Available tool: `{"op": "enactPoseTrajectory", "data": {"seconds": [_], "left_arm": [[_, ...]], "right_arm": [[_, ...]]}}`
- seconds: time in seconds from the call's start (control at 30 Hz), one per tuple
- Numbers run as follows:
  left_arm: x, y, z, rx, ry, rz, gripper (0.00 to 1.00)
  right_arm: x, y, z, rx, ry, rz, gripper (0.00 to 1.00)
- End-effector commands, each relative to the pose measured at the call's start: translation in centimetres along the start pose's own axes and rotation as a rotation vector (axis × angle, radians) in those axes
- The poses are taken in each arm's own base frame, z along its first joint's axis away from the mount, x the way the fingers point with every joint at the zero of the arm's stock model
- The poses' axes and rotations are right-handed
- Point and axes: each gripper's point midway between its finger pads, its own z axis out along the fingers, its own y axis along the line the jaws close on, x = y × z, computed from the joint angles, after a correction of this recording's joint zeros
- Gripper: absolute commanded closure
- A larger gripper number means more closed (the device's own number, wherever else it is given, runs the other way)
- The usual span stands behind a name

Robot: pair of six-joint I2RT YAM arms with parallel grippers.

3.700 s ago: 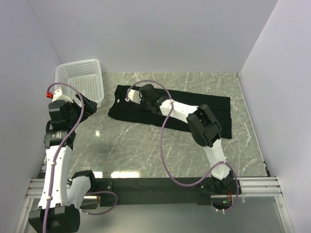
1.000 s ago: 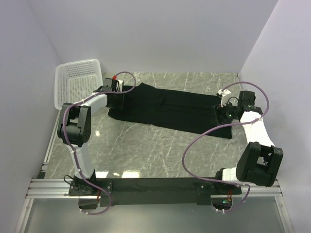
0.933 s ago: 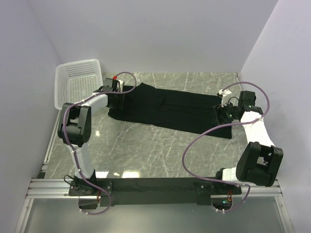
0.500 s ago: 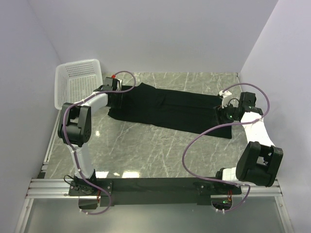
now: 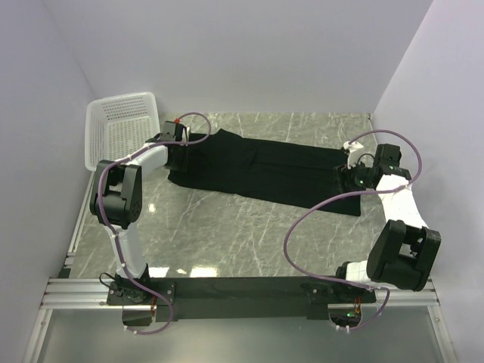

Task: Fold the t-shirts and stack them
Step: Smooth out the T-shirt at the center of the board.

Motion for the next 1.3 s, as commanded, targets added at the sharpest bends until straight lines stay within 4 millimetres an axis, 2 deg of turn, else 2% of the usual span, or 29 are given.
{"op": "enactPoseTrajectory", "data": {"seconds": [0.0,0.07,0.17,0.27,0.4,0.43,0.57,0.8,0.97,1.13,1.27], "left_arm": [[-0.6,-0.4,-0.5,0.016,-0.001,0.01,0.7],[-0.5,-0.4,-0.6,0.012,-0.001,0.007,0.81],[-0.9,-0.2,-1.3,0.009,-0.02,0.002,0.84],[-1.4,-0.3,-2.0,0.015,-0.039,-0.002,0.92],[-1.7,-0.5,-2.9,0.031,-0.057,-0.01,0.99],[-1.5,-0.5,-3.0,0.033,-0.055,-0.011,0.99],[-1.6,-0.6,-3.4,0.041,-0.07,-0.017,0.99],[-2.3,-1.2,-4.5,0.08,-0.094,-0.03,0.99],[-1.8,-1.3,-4.7,0.086,-0.093,-0.041,0.99],[-1.2,-1.4,-4.6,0.093,-0.082,-0.045,0.99],[-1.3,-1.3,-4.5,0.095,-0.08,-0.048,0.99]], "right_arm": [[0.1,-0.6,-0.2,0.017,-0.001,-0.004,0.3],[0.2,-1.0,-0.2,0.033,0.003,0.0,0.3],[0.6,-2.5,-0.4,0.108,0.029,0.026,0.31],[1.3,-4.7,-0.5,0.198,0.061,0.091,0.31],[2.9,-7.7,-0.4,0.308,0.109,0.232,0.33],[3.3,-8.9,-0.8,0.361,0.116,0.282,0.33],[3.8,-10.9,-0.8,0.438,0.11,0.35,0.33],[4.9,-12.5,1.2,0.388,0.154,0.459,0.36],[5.2,-13.2,2.5,0.346,0.178,0.498,0.39],[4.9,-13.6,3.5,0.309,0.178,0.524,0.42],[5.8,-13.1,4.5,0.276,0.205,0.558,0.47]]}}
